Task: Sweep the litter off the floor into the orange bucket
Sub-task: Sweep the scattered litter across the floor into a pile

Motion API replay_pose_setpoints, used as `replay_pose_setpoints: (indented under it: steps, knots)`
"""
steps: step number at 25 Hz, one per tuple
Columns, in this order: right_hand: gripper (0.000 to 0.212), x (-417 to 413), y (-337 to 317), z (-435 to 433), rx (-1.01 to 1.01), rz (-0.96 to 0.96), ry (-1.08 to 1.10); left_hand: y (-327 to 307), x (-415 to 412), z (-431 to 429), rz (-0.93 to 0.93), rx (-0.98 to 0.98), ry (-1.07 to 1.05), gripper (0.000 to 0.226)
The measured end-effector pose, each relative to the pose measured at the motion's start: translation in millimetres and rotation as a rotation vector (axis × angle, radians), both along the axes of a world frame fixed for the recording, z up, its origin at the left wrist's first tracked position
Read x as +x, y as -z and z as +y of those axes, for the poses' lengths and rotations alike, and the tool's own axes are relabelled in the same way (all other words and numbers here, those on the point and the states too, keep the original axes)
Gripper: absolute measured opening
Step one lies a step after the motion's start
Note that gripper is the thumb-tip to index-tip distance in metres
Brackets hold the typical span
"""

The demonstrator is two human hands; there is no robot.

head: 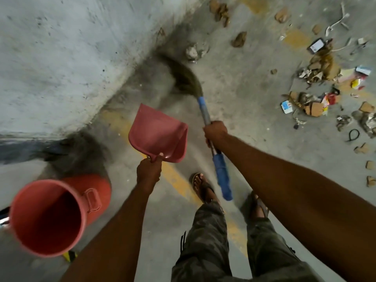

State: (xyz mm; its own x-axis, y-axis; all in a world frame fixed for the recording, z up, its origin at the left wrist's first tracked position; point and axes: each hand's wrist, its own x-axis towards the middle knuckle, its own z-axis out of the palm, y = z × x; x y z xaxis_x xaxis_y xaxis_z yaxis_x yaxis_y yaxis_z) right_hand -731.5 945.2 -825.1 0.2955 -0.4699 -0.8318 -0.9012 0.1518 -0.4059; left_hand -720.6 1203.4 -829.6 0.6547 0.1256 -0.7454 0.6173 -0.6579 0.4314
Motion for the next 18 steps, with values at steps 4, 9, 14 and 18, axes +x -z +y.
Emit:
replay_pose_setpoints:
  steps: [4,9,14,18]
  knots:
    - [0.03,11.6,-18.0,9.5,-0.144,-0.053,0.293,-6.7,3.6,5.8,0.017,-0.02,-0.069,0.043]
    - [0.015,-33.8,-47.1,60.6,-0.024,-0.208,0.175,-16.1,6.1,11.9,0.0,0.015,-0.123,0.045]
    - [0.008,32.6,-17.8,31.0,0.267,-0.187,-0.073,-15.2,27.3,14.9,-0.014,0.018,-0.199,0.043]
    - [0.019,100.3,25.0,-22.4,0.225,-0.1,0.167,-6.2,53.6,-13.9,-0.017,0.013,-0.173,0.043]
